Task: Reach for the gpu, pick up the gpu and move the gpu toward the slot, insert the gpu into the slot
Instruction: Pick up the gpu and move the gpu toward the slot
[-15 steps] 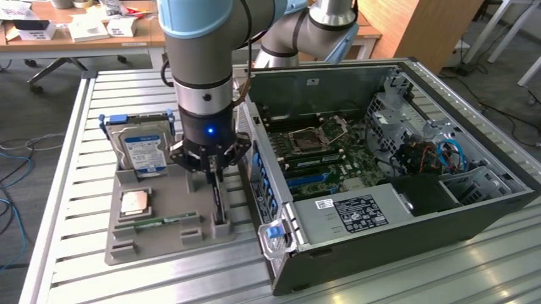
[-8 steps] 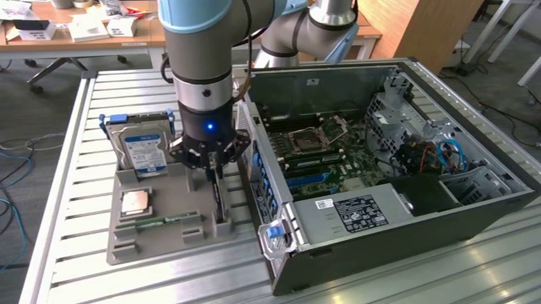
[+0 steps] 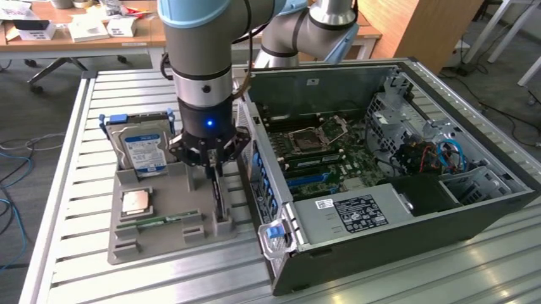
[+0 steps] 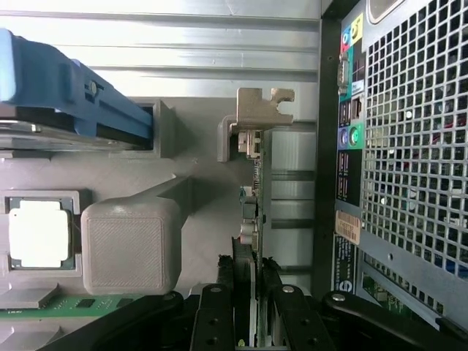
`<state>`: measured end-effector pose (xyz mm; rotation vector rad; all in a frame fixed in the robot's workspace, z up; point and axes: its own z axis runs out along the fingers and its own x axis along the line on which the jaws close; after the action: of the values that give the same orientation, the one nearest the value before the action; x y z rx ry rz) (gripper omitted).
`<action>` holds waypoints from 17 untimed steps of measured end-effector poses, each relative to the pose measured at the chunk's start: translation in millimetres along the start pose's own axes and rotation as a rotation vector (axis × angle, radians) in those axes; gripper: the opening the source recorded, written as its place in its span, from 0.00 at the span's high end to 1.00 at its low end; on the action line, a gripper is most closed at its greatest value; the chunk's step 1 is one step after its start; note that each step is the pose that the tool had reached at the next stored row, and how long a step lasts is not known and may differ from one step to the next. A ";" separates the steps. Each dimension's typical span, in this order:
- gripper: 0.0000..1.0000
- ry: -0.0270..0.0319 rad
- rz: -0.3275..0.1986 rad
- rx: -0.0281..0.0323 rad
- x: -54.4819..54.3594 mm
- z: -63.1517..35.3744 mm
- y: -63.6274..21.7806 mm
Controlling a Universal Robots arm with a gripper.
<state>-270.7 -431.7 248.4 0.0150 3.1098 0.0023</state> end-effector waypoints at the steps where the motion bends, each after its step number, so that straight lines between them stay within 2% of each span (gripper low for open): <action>1: 0.74 0.0001 0.000 0.0000 0.0 -1.4 0.0; 17: 0.74 0.0000 0.000 0.0000 -1.1 -36.1 0.1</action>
<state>-270.7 -431.7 284.5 0.0152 3.1097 0.0023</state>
